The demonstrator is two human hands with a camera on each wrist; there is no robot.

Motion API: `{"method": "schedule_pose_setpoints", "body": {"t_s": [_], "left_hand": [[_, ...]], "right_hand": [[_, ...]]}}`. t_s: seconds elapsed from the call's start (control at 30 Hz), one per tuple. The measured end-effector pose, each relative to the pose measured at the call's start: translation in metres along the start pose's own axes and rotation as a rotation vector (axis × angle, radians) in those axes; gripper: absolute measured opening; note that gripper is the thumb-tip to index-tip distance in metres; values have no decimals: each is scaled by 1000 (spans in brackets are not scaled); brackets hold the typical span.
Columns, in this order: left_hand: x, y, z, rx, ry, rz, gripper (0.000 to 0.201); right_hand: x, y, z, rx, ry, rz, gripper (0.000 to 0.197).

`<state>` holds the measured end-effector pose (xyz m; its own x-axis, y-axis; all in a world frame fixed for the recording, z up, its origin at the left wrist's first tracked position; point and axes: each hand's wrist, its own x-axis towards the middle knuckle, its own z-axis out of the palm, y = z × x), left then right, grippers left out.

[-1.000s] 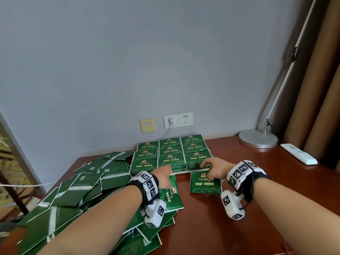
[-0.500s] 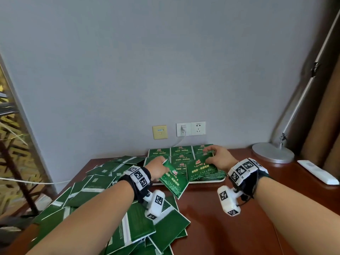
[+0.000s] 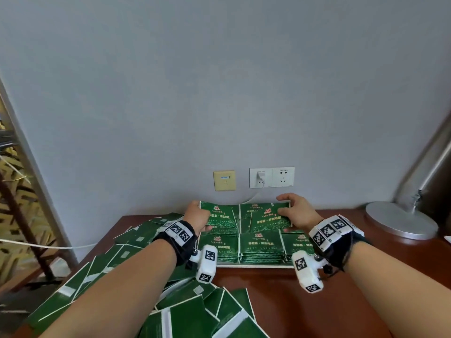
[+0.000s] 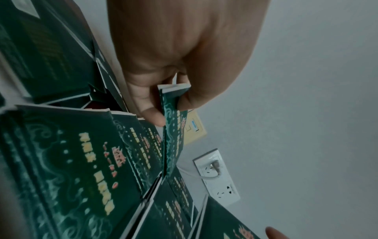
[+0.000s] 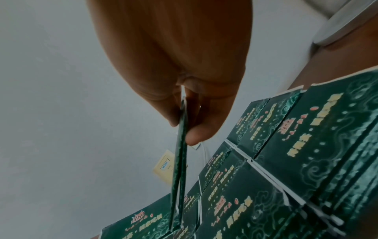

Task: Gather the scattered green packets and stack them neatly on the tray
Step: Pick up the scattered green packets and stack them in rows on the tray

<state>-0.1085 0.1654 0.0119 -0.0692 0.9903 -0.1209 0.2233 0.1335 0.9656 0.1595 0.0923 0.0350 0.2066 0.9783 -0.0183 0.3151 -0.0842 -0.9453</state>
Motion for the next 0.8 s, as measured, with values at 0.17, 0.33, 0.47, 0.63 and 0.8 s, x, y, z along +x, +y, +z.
{"method": "schedule_pose_setpoints", "body": {"t_s": [0.17,0.33,0.47,0.63,0.8], "left_hand": [[41,-9,2,-74,11,-41,61],[78,-14,8,-80,-11,-60,57],[102,-18,17,-86,-31,-68,50],[116,-19,19,-55,-62,-61,51],[123,-26,10,101,-81,21,49]], "right_hand": [[32,2,15,8,8,35,32],[55,-3,31,40,-26,60,33],[67,-3,44,30,-70,73,30],[85,0,62,-18,-109,46,26],[95,1,88,-102,-105,37,26]]}}
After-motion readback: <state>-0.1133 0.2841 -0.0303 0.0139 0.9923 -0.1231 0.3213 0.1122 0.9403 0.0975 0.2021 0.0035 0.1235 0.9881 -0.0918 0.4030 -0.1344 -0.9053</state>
